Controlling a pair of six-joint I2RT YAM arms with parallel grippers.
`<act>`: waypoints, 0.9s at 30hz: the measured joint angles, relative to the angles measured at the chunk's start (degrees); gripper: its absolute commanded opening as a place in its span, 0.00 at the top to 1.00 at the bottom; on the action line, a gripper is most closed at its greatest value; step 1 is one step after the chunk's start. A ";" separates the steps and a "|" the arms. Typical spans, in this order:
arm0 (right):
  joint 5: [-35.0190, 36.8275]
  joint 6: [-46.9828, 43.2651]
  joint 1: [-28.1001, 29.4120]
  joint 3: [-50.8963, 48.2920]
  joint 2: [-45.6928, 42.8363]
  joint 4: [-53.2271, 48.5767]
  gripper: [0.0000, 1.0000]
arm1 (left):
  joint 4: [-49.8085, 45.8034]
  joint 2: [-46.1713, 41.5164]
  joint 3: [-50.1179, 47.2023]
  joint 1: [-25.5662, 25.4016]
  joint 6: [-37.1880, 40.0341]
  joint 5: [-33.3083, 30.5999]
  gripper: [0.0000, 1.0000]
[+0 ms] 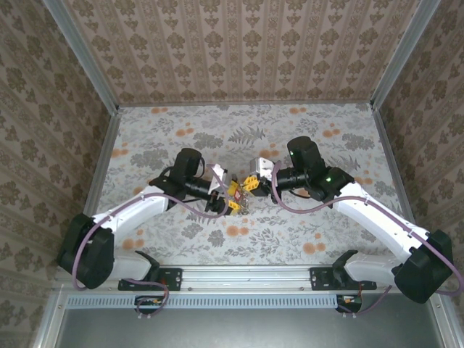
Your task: Put the keys on the keyring
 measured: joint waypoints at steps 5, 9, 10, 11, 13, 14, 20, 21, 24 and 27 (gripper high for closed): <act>-0.61 0.02 0.00 0.00 0.11 0.02 1.00 | -3.26 -0.81 1.27 1.16 2.34 0.90 0.54; -0.81 0.00 0.00 0.00 0.11 0.02 1.00 | -7.45 -0.81 3.15 1.73 5.31 2.29 0.59; -0.81 0.00 -0.02 0.00 0.11 0.02 1.00 | -8.81 -0.81 3.80 1.84 6.32 2.56 0.60; -0.81 0.00 -0.02 0.00 0.11 0.02 1.00 | -9.79 -0.81 4.37 1.84 6.99 2.89 0.60; -0.83 0.00 0.00 0.00 0.11 0.02 1.00 | -11.02 -0.76 5.11 1.84 8.22 3.45 0.60; -0.83 0.00 0.00 0.00 0.11 0.00 1.00 | -11.56 -0.76 5.27 1.84 8.70 3.72 0.60; -0.85 0.00 0.00 0.00 0.11 -0.02 1.00 | -13.14 0.37 5.29 1.84 10.29 5.44 0.62; -0.85 0.00 0.00 0.00 0.11 -0.02 1.00 | -13.20 0.55 5.31 1.84 10.62 5.60 0.63; -1.29 0.00 0.00 0.00 0.11 -0.02 1.00 | -13.75 0.83 5.31 1.84 11.45 5.86 0.66; -1.99 0.00 0.00 0.00 0.11 0.00 1.00 | -14.25 0.85 5.31 1.84 11.91 5.84 0.66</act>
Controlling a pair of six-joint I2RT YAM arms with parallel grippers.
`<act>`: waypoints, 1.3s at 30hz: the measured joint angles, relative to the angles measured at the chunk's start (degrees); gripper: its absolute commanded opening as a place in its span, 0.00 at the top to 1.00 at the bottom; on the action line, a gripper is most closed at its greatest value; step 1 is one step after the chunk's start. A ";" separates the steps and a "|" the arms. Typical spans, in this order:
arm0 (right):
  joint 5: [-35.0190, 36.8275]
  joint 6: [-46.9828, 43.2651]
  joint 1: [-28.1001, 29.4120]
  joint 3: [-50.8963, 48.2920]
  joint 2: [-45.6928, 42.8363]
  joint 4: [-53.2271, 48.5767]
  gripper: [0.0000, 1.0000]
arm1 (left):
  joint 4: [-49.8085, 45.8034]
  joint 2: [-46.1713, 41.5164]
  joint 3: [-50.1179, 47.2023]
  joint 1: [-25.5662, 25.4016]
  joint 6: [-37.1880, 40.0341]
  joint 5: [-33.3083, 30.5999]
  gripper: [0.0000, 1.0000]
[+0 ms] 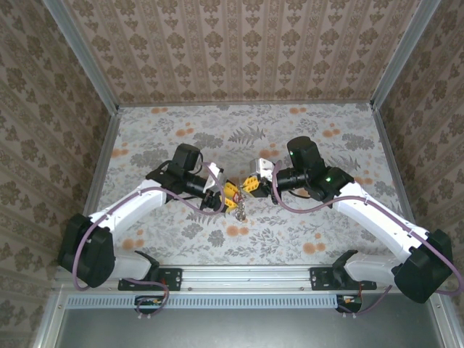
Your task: Put the keys on the keyring
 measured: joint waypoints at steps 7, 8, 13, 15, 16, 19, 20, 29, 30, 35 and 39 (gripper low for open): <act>-0.17 0.00 0.00 0.00 0.00 -0.02 1.00 | -0.39 0.42 0.17 -0.11 0.76 -0.02 0.67; -0.17 -0.02 0.00 0.00 0.00 0.00 1.00 | -0.39 0.74 0.24 -0.22 0.81 -0.02 0.67; -0.74 0.00 0.00 -0.02 0.00 0.15 1.00 | -0.70 3.04 1.84 -1.11 1.29 0.13 0.77; -0.92 0.00 0.00 -0.02 0.00 0.44 1.00 | -1.22 3.74 2.49 -1.16 1.95 0.15 0.81; -0.98 0.00 0.00 -0.02 0.00 0.61 1.00 | -1.53 3.87 2.67 -1.14 2.29 0.15 0.82; -0.98 0.00 0.00 -0.02 0.00 0.63 1.00 | -2.21 3.89 2.95 -1.09 3.34 0.17 0.92; -0.96 0.00 0.00 -0.02 0.00 0.61 1.00 | -2.56 3.89 2.99 -1.05 3.78 0.17 0.96; 0.68 -3.91 0.00 0.66 0.04 -4.04 1.00 | -8.33 2.29 3.89 0.04 7.89 -2.99 1.00; 1.03 -4.44 0.00 1.03 0.11 -4.92 1.00 | -9.18 1.97 4.20 0.04 8.59 -3.91 1.00; 3.21 -6.08 0.48 3.17 1.29 -8.83 1.00 | -15.41 1.25 8.26 -1.55 12.87 -11.39 1.00; 4.85 -6.19 1.36 4.20 2.91 -10.40 1.00 | -19.10 1.25 11.19 -4.04 15.67 -17.44 1.00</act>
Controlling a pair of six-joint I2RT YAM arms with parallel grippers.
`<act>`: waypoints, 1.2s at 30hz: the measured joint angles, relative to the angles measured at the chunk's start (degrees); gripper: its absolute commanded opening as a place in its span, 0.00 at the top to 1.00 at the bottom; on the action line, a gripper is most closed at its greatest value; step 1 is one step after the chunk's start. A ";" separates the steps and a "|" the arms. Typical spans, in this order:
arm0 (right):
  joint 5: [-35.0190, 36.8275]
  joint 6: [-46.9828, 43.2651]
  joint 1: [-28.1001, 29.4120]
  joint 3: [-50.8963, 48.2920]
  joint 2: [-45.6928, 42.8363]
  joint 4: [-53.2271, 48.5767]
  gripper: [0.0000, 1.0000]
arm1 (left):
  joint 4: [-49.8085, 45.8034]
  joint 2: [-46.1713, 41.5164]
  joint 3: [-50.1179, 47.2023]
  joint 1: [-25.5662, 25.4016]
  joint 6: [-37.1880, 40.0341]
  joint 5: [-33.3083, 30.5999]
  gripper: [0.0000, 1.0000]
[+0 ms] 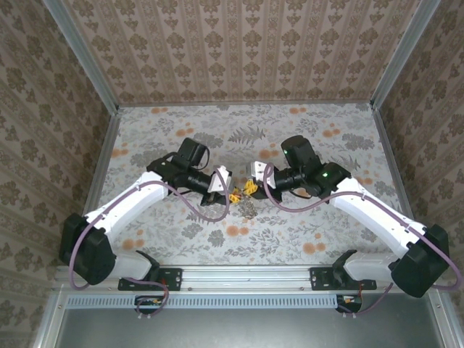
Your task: Put the keys on the keyring
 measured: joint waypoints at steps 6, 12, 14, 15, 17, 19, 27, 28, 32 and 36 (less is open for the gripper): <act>1.14 0.24 0.57 0.02 1.73 -1.55 1.00 | -4.26 0.00 2.67 -1.57 2.97 -7.48 1.00; 1.18 0.42 0.66 0.02 1.79 -1.51 1.00 | -8.02 -0.55 3.50 -1.68 5.92 -13.46 1.00; 1.16 0.44 0.66 0.02 1.79 -1.46 1.00 | -9.70 -0.55 4.63 -1.68 6.99 -15.43 1.00; 1.16 0.44 0.66 0.02 1.79 -1.46 1.00 | -10.43 -0.55 5.35 -1.75 7.54 -16.44 1.00; 1.14 0.50 0.66 0.02 1.79 -1.40 1.00 | -11.72 -0.55 6.91 -2.03 8.46 -18.56 1.00; 1.18 0.72 0.81 0.02 1.90 -1.18 1.00 | -12.81 -0.55 8.00 -2.38 9.27 -20.28 1.00; 3.17 3.41 2.16 -0.92 3.10 2.34 1.00 | -16.85 -0.17 12.17 -3.13 11.52 -23.96 1.00; 3.34 3.61 2.16 -0.92 3.34 2.80 1.00 | -17.27 0.15 12.81 -3.30 11.76 -24.33 1.00; 4.55 4.57 2.47 -0.92 3.61 3.65 1.00 | -18.58 1.16 13.99 -3.48 12.09 -25.16 1.00; 5.68 6.19 2.67 -1.42 3.72 5.16 1.00 | -19.12 1.60 14.23 -3.56 12.07 -25.44 1.00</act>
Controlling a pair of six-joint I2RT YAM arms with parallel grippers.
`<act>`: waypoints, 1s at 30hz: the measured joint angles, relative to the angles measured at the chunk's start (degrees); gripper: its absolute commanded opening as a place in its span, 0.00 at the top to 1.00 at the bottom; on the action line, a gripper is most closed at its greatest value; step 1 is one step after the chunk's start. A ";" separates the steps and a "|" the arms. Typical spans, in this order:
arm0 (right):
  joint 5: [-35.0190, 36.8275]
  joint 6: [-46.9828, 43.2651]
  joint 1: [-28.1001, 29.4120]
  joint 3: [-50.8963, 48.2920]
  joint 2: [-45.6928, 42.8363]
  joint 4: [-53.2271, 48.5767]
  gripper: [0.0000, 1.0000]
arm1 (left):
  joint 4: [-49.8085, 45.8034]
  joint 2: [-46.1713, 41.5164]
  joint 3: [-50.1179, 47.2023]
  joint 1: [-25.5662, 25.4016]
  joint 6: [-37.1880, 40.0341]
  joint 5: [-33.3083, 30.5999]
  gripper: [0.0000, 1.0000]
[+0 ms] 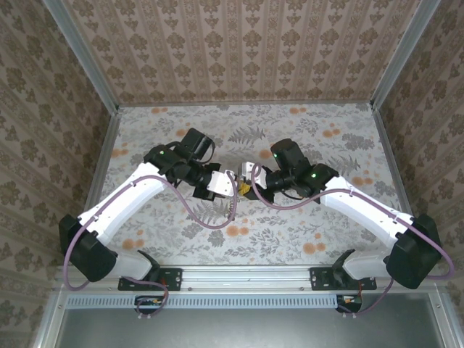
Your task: Put the keys on the keyring
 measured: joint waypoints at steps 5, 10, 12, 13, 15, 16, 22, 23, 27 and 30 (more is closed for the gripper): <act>0.28 2.54 0.09 -1.07 0.02 2.40 1.00 | -0.63 0.17 0.72 -0.61 0.04 -1.51 1.00; -0.76 4.42 0.11 -4.02 -0.37 6.38 1.00 | -1.09 0.46 1.46 -0.61 0.28 -2.49 1.00; -0.94 5.09 0.11 -4.96 -0.94 7.54 1.00 | -1.44 0.59 1.55 -0.28 0.72 -2.67 1.00; -0.98 5.29 0.11 -5.18 -1.11 7.89 1.00 | -1.73 0.59 1.57 -0.26 0.96 -2.71 1.00; -1.22 5.97 0.11 -5.55 -1.44 8.81 1.00 | -2.62 0.59 1.84 -0.24 1.62 -2.78 1.00; -1.44 6.27 0.11 -5.66 -1.55 9.05 1.00 | -3.02 0.66 2.03 -0.24 1.81 -2.84 1.00; -1.84 6.73 0.11 -5.90 -1.73 10.01 1.00 | -4.20 1.38 4.22 -0.37 2.60 -3.96 1.00; -1.81 6.73 0.17 -5.90 -1.73 9.88 1.00 | -4.28 1.57 4.59 -0.52 2.69 -4.33 1.00; -1.75 6.73 0.79 -5.84 -1.09 9.77 1.00 | -4.72 2.38 5.73 -1.51 3.06 -5.35 1.00; -1.57 6.80 0.98 -5.81 -0.44 9.57 1.00 | -5.75 3.06 6.21 -1.86 3.32 -6.19 1.00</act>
